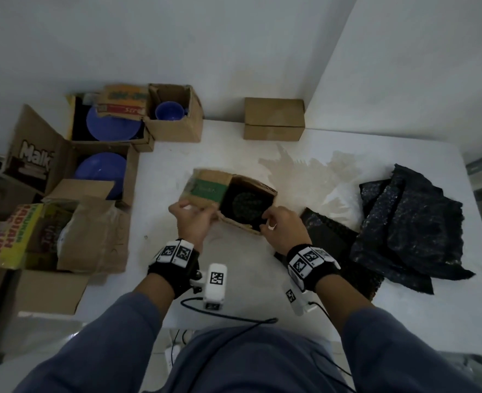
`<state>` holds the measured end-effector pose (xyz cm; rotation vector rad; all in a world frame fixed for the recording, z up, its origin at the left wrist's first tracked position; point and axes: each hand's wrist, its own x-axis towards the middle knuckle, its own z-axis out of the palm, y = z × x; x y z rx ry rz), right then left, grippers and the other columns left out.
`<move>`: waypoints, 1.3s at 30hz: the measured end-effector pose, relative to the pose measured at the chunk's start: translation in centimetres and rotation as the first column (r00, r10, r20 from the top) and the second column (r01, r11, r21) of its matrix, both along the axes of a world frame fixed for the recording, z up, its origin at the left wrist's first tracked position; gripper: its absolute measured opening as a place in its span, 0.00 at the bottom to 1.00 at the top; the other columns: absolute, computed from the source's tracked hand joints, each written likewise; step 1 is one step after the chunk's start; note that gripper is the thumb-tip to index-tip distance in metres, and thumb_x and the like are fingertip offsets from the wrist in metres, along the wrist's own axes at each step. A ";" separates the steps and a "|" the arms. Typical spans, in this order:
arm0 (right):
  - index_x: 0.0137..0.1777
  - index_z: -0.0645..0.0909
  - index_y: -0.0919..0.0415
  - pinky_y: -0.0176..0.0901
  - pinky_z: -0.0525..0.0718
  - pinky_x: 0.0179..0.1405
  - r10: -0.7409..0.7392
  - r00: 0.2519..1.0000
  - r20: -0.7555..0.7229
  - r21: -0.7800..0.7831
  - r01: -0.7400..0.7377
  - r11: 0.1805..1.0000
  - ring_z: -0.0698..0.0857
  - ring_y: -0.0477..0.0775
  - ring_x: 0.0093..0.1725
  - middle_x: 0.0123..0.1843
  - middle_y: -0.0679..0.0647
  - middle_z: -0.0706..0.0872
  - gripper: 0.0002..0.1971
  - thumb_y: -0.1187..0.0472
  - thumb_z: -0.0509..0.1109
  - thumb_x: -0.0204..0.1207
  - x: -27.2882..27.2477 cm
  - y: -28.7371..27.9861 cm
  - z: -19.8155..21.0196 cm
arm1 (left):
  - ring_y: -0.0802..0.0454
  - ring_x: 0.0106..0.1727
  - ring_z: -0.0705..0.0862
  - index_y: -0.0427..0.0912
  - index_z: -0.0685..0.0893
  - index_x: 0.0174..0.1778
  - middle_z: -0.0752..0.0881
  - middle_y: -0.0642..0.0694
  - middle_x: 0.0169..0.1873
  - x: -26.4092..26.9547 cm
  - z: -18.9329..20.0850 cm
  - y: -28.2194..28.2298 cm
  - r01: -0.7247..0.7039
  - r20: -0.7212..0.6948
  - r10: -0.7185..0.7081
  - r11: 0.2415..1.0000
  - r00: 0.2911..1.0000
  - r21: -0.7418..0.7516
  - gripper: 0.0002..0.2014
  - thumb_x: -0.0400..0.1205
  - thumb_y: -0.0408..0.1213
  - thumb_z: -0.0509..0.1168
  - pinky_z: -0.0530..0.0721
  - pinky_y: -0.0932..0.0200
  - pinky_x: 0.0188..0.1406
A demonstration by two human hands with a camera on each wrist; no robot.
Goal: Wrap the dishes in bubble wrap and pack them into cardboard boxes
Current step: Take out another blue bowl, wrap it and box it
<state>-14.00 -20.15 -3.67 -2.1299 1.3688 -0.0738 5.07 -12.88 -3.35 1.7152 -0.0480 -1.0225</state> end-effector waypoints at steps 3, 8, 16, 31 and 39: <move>0.58 0.78 0.51 0.48 0.82 0.43 -0.050 0.999 -0.002 -0.015 0.050 0.999 0.81 0.53 0.45 0.44 0.48 0.82 0.14 0.53 0.74 0.76 0.1 0.5 0.4 | 0.52 0.44 0.84 0.47 0.62 0.61 0.86 0.47 0.42 -0.5 0.7 -0.2 -0.101 0.195 0.111 0.993 0.974 -0.062 0.30 0.74 0.30 0.76 0.81 0.58 0.50; 0.53 0.81 0.52 0.47 0.85 0.38 -0.275 0.932 0.237 0.164 0.240 0.957 0.86 0.51 0.37 0.37 0.48 0.87 0.10 0.50 0.74 0.77 -0.1 -0.3 1.8 | 0.61 0.40 0.85 0.45 0.77 0.50 0.86 0.51 0.39 -0.5 1.1 0.2 0.254 0.531 -0.135 0.954 0.836 -0.158 0.18 0.72 0.24 0.76 0.85 0.65 0.41; 0.55 0.85 0.49 0.58 0.91 0.48 -0.681 0.581 0.445 0.712 0.232 0.663 0.92 0.56 0.48 0.49 0.52 0.91 0.19 0.38 0.74 0.72 1.9 -0.6 5.3 | 0.64 0.42 0.82 0.52 0.86 0.40 0.82 0.59 0.41 -0.4 -0.2 0.2 0.645 0.784 -0.430 0.762 0.447 0.050 0.14 0.70 0.26 0.77 0.79 0.72 0.40; 0.39 0.87 0.70 0.41 0.84 0.30 -0.771 0.526 0.359 0.660 0.442 0.608 0.83 0.56 0.29 0.32 0.64 0.87 0.03 0.73 0.75 0.74 -1.6 -1.9 2.0 | 0.44 0.86 0.40 0.51 0.41 0.85 0.45 0.47 0.85 -1.4 2.9 -7.5 0.645 0.485 -0.699 0.044 -0.526 0.763 0.70 0.56 0.61 0.83 0.46 0.32 0.83; 0.42 0.88 0.69 0.39 0.83 0.31 -0.805 0.527 0.272 0.654 0.512 0.556 0.83 0.53 0.30 0.34 0.61 0.89 0.02 0.70 0.74 0.74 -2.0 -1.7 -1.3 | 0.46 0.76 0.64 0.45 0.55 0.83 0.65 0.48 0.76 -1.1 0.2 -8.8 0.579 0.470 -0.585 0.001 -0.661 0.815 0.64 0.55 0.75 0.68 0.59 0.38 0.76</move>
